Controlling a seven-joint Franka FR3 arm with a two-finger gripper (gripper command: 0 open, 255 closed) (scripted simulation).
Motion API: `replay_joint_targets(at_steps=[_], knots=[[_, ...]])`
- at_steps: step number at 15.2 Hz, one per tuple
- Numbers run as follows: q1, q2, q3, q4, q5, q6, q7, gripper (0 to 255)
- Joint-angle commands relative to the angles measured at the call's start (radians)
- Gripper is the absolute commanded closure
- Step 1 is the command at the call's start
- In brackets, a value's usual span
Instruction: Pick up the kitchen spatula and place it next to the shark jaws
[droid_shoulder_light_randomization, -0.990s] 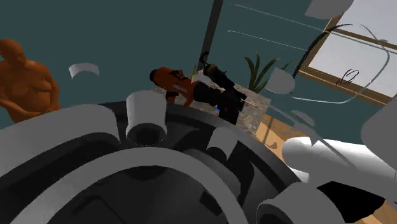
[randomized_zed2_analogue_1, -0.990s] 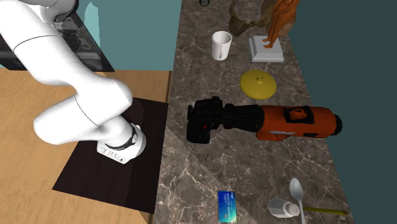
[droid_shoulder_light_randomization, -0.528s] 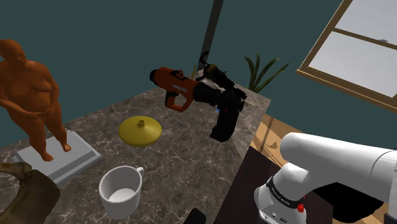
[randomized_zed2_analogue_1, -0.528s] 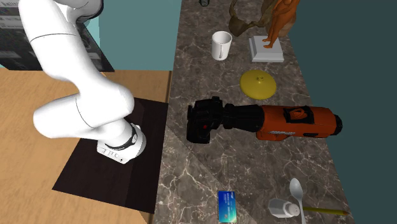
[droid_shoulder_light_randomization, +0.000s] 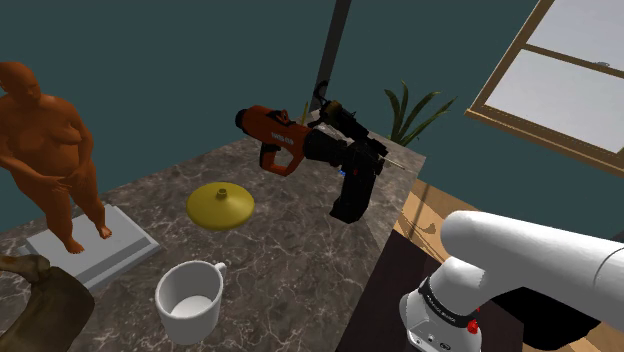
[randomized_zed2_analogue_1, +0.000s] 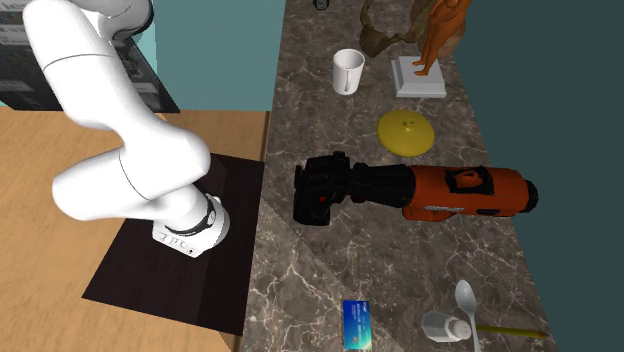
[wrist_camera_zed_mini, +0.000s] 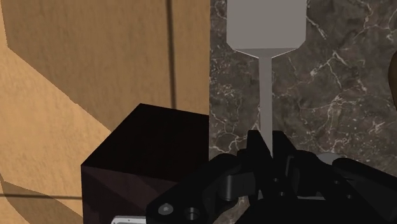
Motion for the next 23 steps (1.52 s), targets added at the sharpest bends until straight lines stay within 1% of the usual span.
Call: replay_joint_targets(at_steps=[1,11,23], knots=[[0.022,-0.011,-0.004,-0.041,0.002,0.022,-0.012,255],[0.094,-0.069,0.004,-0.195,0.03,0.12,-0.054,255],[0.143,-0.135,0.044,-0.328,0.079,0.226,-0.091,255]])
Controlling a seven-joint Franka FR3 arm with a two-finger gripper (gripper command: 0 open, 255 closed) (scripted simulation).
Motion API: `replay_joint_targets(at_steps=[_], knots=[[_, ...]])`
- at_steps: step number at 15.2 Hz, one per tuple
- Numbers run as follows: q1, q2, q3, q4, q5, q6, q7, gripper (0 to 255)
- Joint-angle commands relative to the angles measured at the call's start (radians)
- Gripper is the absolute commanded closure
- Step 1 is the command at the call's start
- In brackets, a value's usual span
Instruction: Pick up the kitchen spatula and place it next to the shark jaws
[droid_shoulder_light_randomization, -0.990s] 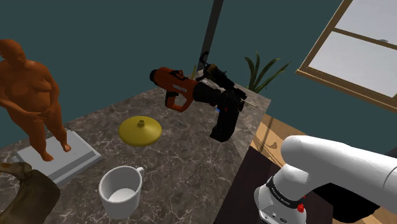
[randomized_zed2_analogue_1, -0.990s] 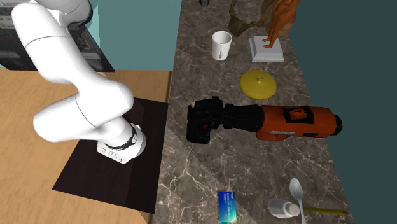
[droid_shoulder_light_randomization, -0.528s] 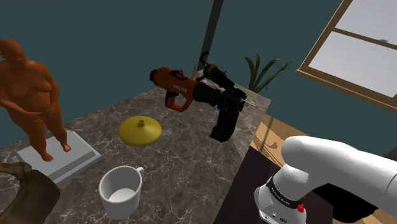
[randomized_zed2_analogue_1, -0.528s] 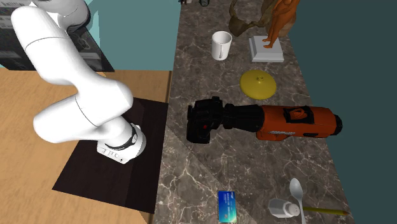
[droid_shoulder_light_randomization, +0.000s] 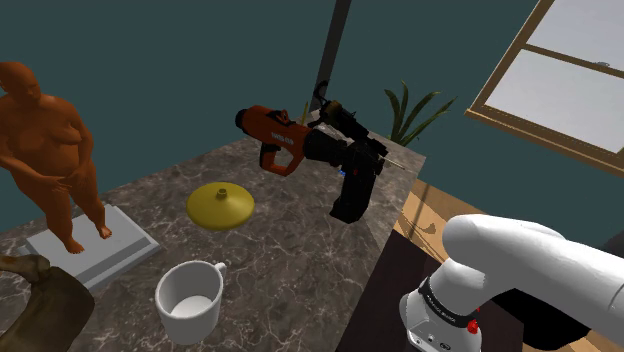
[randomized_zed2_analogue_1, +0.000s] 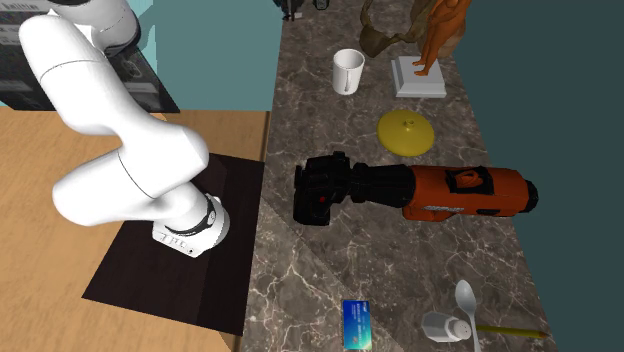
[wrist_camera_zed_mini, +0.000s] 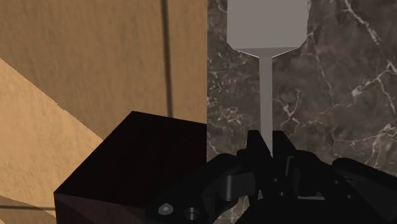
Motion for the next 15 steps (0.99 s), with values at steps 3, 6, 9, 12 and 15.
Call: replay_joint_targets(at_steps=[3,6,9,12,15], knots=[[0.014,-0.022,0.018,-0.039,0.02,0.035,-0.01,255],[0.02,-0.038,0.033,-0.063,0.035,0.06,-0.017,255],[0.025,-0.054,0.049,-0.085,0.051,0.083,-0.024,255],[0.028,-0.07,0.066,-0.104,0.067,0.107,-0.03,255],[0.031,-0.085,0.084,-0.122,0.083,0.13,-0.036,255]])
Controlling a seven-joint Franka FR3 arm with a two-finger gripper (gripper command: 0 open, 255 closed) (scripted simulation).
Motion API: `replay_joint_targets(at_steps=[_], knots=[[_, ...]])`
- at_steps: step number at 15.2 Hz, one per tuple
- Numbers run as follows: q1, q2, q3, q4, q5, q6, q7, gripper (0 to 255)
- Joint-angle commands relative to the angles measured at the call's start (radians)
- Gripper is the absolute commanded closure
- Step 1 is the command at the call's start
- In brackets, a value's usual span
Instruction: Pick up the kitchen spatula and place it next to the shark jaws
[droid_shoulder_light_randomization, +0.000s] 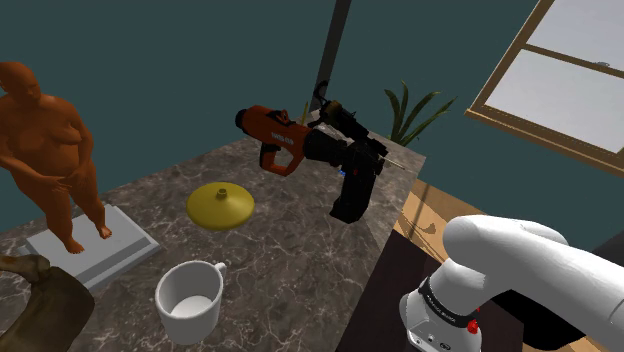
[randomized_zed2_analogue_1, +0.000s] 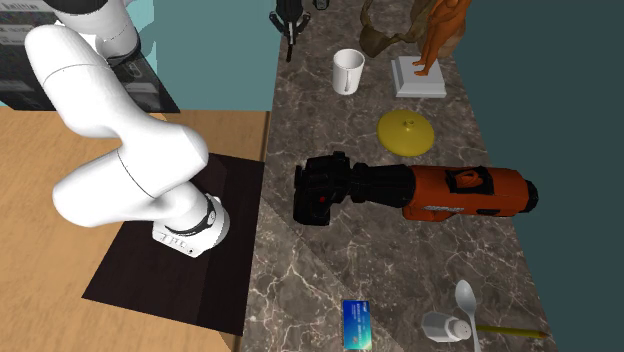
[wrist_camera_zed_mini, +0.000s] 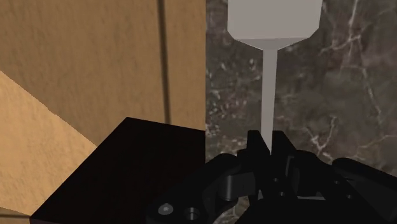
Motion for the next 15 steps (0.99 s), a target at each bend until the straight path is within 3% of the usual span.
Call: replay_joint_targets(at_steps=[1,8,9,15], knots=[[0.0,-0.009,0.01,-0.008,0.009,0.013,-0.003,255],[0.0,-0.009,0.01,-0.008,0.009,0.013,-0.003,255],[0.0,-0.009,0.01,-0.008,0.009,0.013,-0.003,0],[-0.003,0.004,-0.004,0.009,-0.004,-0.007,0.003,0]])
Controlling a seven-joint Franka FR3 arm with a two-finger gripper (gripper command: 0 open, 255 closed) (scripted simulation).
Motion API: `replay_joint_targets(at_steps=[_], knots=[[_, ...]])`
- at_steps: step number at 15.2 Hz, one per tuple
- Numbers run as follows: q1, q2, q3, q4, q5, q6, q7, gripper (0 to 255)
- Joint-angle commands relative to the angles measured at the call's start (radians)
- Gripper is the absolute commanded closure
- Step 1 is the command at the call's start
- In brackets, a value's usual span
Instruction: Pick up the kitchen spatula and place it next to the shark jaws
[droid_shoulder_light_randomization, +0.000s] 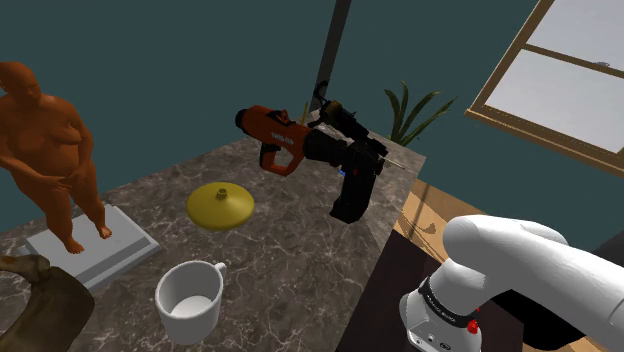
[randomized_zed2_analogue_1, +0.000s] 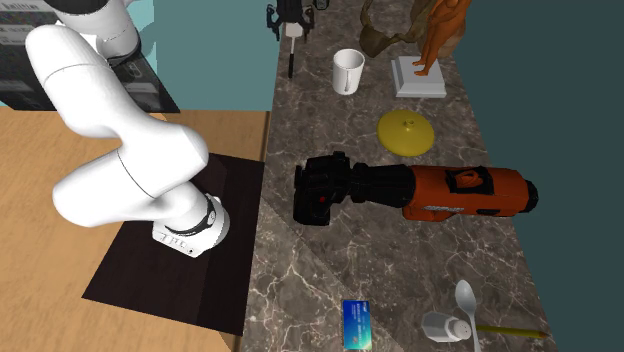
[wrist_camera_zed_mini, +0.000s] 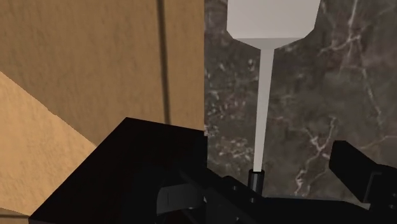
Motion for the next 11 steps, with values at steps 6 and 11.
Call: replay_joint_targets(at_steps=[6,11], knots=[[-0.017,0.041,-0.041,0.067,-0.042,-0.065,0.024,0],[-0.017,0.041,-0.041,0.067,-0.042,-0.065,0.024,0]])
